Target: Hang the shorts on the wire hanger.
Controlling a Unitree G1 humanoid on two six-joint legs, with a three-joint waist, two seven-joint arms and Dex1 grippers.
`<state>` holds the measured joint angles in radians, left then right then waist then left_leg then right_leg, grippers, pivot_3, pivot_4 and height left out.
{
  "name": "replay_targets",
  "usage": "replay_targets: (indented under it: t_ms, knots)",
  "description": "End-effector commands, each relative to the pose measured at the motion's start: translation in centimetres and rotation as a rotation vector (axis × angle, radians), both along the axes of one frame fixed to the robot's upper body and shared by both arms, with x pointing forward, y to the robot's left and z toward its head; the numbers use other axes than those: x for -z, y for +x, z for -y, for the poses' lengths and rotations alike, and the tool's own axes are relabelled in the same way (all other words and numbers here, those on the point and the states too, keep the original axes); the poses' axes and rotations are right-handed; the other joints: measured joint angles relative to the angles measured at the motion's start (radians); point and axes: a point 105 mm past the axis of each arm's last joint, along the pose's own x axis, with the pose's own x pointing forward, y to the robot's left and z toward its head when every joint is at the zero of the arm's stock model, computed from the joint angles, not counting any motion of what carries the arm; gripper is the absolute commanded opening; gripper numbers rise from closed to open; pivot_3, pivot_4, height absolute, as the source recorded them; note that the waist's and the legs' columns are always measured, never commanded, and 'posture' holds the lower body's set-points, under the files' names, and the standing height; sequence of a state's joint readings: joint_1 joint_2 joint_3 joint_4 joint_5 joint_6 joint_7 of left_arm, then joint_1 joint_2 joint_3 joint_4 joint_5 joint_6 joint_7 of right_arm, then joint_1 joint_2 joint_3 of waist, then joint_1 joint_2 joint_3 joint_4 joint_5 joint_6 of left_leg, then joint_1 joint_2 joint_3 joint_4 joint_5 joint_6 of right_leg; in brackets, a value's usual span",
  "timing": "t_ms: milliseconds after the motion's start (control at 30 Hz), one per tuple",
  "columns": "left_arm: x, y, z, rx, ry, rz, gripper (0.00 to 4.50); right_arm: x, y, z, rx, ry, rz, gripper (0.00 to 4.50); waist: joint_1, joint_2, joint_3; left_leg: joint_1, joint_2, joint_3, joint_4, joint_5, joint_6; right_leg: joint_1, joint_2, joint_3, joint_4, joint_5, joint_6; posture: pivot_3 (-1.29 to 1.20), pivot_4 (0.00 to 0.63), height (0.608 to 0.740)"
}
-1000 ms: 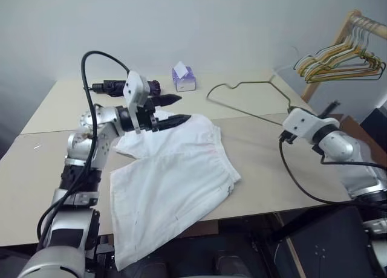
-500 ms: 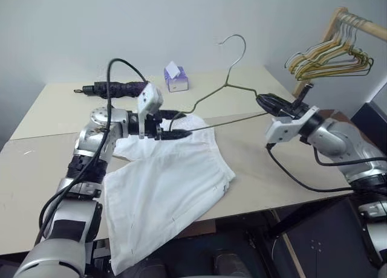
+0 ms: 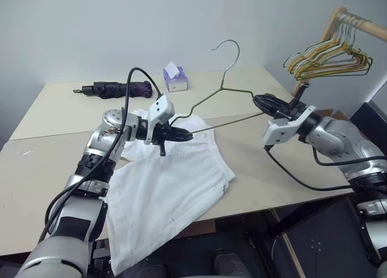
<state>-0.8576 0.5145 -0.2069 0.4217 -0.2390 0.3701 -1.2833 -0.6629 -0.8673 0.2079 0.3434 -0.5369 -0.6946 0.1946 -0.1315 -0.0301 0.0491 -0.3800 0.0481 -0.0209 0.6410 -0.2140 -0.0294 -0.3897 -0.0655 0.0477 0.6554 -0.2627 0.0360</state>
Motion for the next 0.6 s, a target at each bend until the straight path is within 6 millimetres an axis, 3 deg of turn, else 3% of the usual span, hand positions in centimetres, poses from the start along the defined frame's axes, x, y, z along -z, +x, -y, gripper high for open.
replay_targets:
  t_ms: [33, 133, 233, 433, 600]
  knots:
    - [-1.7, 0.1, -0.2, 0.011, -0.025, 0.051, 0.03, -2.4, -0.4, -0.3, -0.029, 0.008, 0.092, 0.00, 0.000, 0.000, 0.000, 0.000, 0.000, 0.000, 0.000, 0.000, 0.000, 0.000, 0.000, 0.000, 0.000, 0.000, 0.000, -0.10, 0.000, 0.740]
    - [-1.5, 0.1, -0.5, 0.005, 0.003, 0.061, 0.03, -2.4, -0.7, -0.5, -0.045, 0.013, 0.093, 0.00, -0.001, 0.000, 0.000, 0.000, 0.000, 0.000, 0.000, 0.000, 0.000, 0.000, 0.000, 0.000, 0.000, 0.000, 0.000, -0.10, 0.000, 0.740]
    - [-1.2, 0.3, -1.3, -0.013, 0.041, 0.095, 0.00, -2.3, -1.2, -0.6, -0.082, 0.044, 0.045, 0.76, -0.003, 0.000, 0.000, 0.000, 0.000, 0.000, 0.000, 0.000, 0.000, 0.000, 0.000, 0.000, 0.000, 0.000, 0.000, -0.10, 0.000, 0.740]
    - [1.1, 0.7, -4.3, 0.030, 0.301, 0.402, 0.00, 0.5, -3.7, -0.2, -0.177, 0.097, -0.399, 2.77, -0.010, 0.000, 0.000, 0.001, 0.000, -0.001, 0.000, -0.001, 0.001, 0.002, 0.000, 0.000, -0.001, 0.000, 0.000, -0.09, 0.000, 0.740]
    - [1.4, 0.2, -4.9, 0.080, 0.290, 0.458, 0.00, 0.8, -4.4, 0.0, -0.188, 0.157, -0.740, 4.46, -0.008, 0.000, 0.000, 0.001, 0.000, 0.000, 0.002, -0.001, 0.002, 0.003, -0.001, -0.001, 0.000, 0.000, 0.000, -0.07, 0.000, 0.740]
